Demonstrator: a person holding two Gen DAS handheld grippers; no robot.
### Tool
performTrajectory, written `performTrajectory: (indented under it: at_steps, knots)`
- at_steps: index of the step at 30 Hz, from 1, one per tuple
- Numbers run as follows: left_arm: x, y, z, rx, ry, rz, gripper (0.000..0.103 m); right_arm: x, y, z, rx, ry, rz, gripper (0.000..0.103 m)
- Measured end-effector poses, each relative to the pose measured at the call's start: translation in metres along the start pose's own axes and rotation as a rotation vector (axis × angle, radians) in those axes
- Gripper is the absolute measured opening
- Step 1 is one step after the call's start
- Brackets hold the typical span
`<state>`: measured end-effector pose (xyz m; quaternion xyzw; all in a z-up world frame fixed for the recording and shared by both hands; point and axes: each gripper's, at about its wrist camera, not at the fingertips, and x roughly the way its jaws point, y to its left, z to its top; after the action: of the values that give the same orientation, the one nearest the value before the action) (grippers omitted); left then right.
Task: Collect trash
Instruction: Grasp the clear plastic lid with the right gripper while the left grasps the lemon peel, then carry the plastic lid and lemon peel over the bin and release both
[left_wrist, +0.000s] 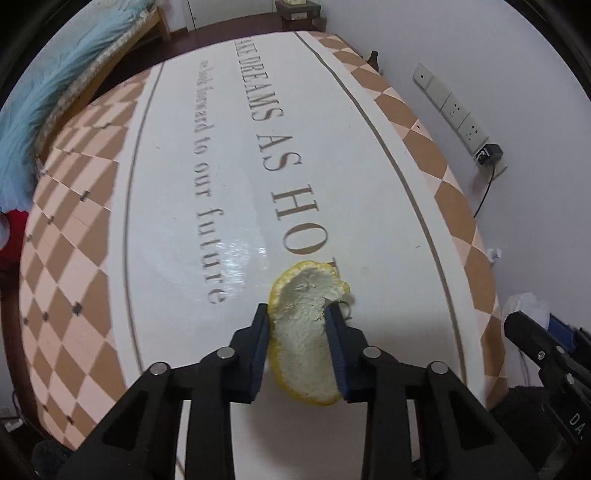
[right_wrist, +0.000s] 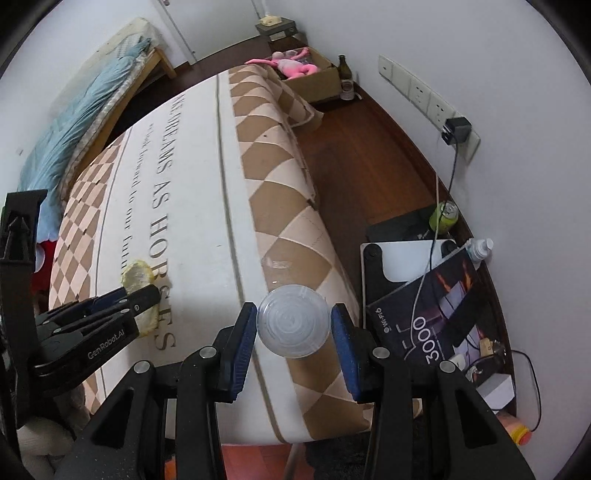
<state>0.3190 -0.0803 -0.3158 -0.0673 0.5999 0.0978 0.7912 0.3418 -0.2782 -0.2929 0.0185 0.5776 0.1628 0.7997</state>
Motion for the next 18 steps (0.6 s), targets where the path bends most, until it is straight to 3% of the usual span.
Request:
performTrajectory:
  at_steps: [1,9,18]
  knots:
    - [-0.003,0.003,-0.001,0.003,-0.015,0.016,0.006,0.0,0.002,0.001,-0.005,-0.002,0.002,0.043]
    - [-0.034,0.029,0.006,-0.002,-0.106,0.045,0.004,-0.011,0.036,0.006,-0.057,-0.032,0.046,0.043]
    - [-0.11,0.103,0.001,-0.083,-0.242,0.069,0.004,-0.046,0.088,0.02,-0.142,-0.104,0.092,0.043]
